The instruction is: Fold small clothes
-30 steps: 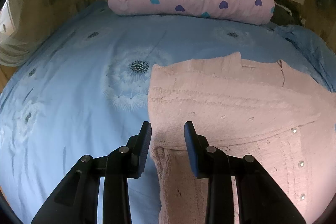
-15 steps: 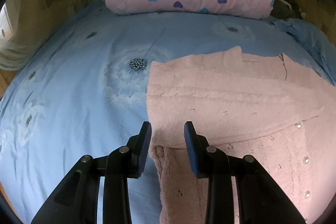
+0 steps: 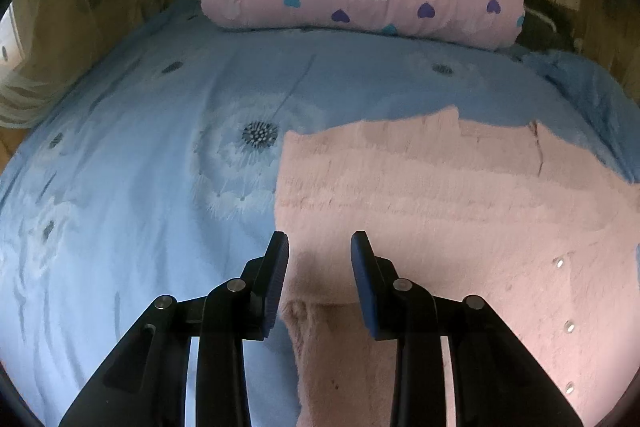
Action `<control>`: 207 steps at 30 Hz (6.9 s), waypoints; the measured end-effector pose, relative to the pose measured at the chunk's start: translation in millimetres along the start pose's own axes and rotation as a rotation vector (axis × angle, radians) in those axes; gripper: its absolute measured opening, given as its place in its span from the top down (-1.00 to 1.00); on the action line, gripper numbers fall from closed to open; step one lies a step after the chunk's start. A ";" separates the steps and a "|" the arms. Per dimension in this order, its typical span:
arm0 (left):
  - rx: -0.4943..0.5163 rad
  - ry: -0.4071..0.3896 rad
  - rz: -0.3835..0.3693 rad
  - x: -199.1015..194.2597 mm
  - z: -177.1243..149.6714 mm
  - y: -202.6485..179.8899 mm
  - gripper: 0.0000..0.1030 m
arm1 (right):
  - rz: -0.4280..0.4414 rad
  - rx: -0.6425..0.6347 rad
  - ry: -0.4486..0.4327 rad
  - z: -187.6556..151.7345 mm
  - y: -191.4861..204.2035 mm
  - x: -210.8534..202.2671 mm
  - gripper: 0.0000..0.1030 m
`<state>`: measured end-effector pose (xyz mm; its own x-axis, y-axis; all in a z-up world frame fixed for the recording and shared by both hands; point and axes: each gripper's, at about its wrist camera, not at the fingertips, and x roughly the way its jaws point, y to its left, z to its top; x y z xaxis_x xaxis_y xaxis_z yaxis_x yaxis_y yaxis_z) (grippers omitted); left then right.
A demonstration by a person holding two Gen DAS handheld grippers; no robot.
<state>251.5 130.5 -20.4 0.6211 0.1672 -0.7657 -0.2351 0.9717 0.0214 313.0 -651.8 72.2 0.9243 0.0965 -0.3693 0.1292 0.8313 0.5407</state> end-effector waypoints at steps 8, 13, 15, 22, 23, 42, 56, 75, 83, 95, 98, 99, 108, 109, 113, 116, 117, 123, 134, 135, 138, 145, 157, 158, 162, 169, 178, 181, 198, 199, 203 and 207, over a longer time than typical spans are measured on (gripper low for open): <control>-0.045 -0.009 0.023 -2.0 12.8 15.8 0.49 | 0.121 -0.340 0.112 -36.7 195.3 41.1 0.85; -0.048 -0.009 0.014 -6.9 16.5 18.3 0.49 | 0.115 -0.532 0.165 -82.6 289.6 58.7 0.85; -0.049 -0.012 0.004 -9.5 17.5 18.4 0.49 | 0.135 -0.548 0.183 -98.7 312.0 61.7 0.85; -0.049 -0.022 -0.009 -14.4 19.9 18.8 0.49 | 0.259 -0.536 0.229 -191.9 375.1 60.5 0.85; -0.049 -0.022 -0.010 -14.5 19.7 18.9 0.49 | 0.281 -0.533 0.235 -208.1 382.2 60.6 0.85; -0.062 0.006 -0.002 -8.9 21.6 23.7 0.49 | 0.461 -0.544 0.285 -296.6 443.4 62.4 0.85; -0.060 0.018 0.005 -7.8 20.6 24.8 0.49 | 0.516 -0.627 0.323 -332.0 471.4 60.9 0.85; -0.045 0.051 0.007 -2.0 17.7 24.4 0.49 | 0.603 -0.707 0.581 -412.4 463.5 58.1 -0.05; -0.031 0.062 -0.043 0.6 14.2 13.5 0.49 | 0.444 -0.714 0.585 -362.5 395.0 50.6 -0.05; -0.151 0.216 -0.442 66.5 33.9 -20.2 0.33 | 0.305 -0.726 0.603 -326.7 331.0 27.7 -0.05; -0.141 0.246 -0.417 81.5 31.5 -29.7 0.37 | 0.304 -0.688 0.582 -315.8 330.0 33.5 -0.05; -0.134 0.239 -0.411 82.9 31.0 -32.0 0.65 | 0.298 -0.674 0.582 -312.7 329.0 37.4 -0.05; -0.061 0.048 -0.294 59.4 41.6 -28.6 0.91 | 0.249 -0.579 0.600 -306.4 311.1 52.2 -0.05; -0.047 0.053 -0.270 60.9 40.9 -29.2 0.89 | 0.245 -0.577 0.605 -307.5 310.2 53.2 -0.05; -0.018 0.146 -0.202 73.2 33.8 -25.5 0.68 | 0.241 -0.581 0.615 -310.8 309.4 53.3 -0.05; -0.068 0.160 -0.234 62.8 28.2 -12.8 0.52 | 0.234 -0.585 0.606 -307.4 307.8 49.6 -0.05; -0.075 0.159 -0.235 58.1 27.4 -10.5 0.49 | 0.229 -0.582 0.601 -304.1 306.0 48.8 -0.05; -0.090 0.114 -0.219 15.1 12.1 7.5 0.29 | 0.190 -0.523 0.570 -280.5 282.3 42.8 -0.05; -0.019 0.155 -0.201 -36.9 -62.9 26.4 0.18 | 0.077 -0.430 0.582 -273.0 214.2 12.7 -0.05; -0.020 0.162 -0.203 -39.9 -69.9 29.1 0.17 | 0.076 -0.413 0.587 -274.3 207.0 6.9 -0.05; -0.041 0.172 -0.198 -53.2 -91.6 40.9 0.13 | 0.083 -0.359 0.626 -279.6 188.0 -9.9 -0.05; -0.154 0.262 -0.291 -73.6 -140.2 67.7 0.07 | 0.177 -0.069 0.853 -307.7 130.2 -34.6 -0.19; -0.265 0.352 -0.486 -92.7 -178.8 69.3 -0.08 | 0.308 0.072 0.882 -325.4 100.2 -90.1 -0.20; -0.285 0.364 -0.510 -95.2 -181.5 70.1 -0.09 | 0.319 0.082 0.888 -327.0 101.4 -93.7 -0.22; -0.321 0.401 -0.563 -98.4 -185.0 70.3 -0.17 | 0.365 0.087 0.916 -330.5 104.8 -112.1 -0.40; -0.306 0.386 -0.555 -62.3 -148.0 48.6 -0.26 | 0.340 0.018 0.951 -338.5 134.7 -85.3 -0.58; -0.371 0.391 -0.612 -79.3 -175.2 63.4 -0.26 | 0.393 0.084 0.955 -343.9 134.4 -81.8 -0.57; -0.382 0.409 -0.635 -93.3 -189.8 64.3 -0.26 | 0.432 0.069 0.965 -352.3 135.7 -102.7 -0.54; -0.405 0.359 -0.642 -88.3 -188.9 57.7 -0.25 | 0.351 0.062 0.927 -358.9 126.9 -110.9 0.11; -0.403 0.357 -0.639 -88.4 -188.9 57.0 -0.25 | 0.346 0.080 0.927 -359.2 123.2 -110.3 0.20; -0.388 0.349 -0.632 -88.6 -190.3 54.9 -0.25 | 0.335 0.078 0.929 -359.7 120.2 -109.0 0.27; -0.355 0.345 -0.580 -96.3 -192.7 47.5 -0.25 | 0.331 0.068 0.926 -360.4 122.9 -108.9 0.27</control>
<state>36.4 128.3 -69.6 0.4633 -0.4720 -0.7500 -0.2047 0.7665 -0.6088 98.7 -362.8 -93.6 0.2744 0.7335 -0.6218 -0.0378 0.6544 0.7552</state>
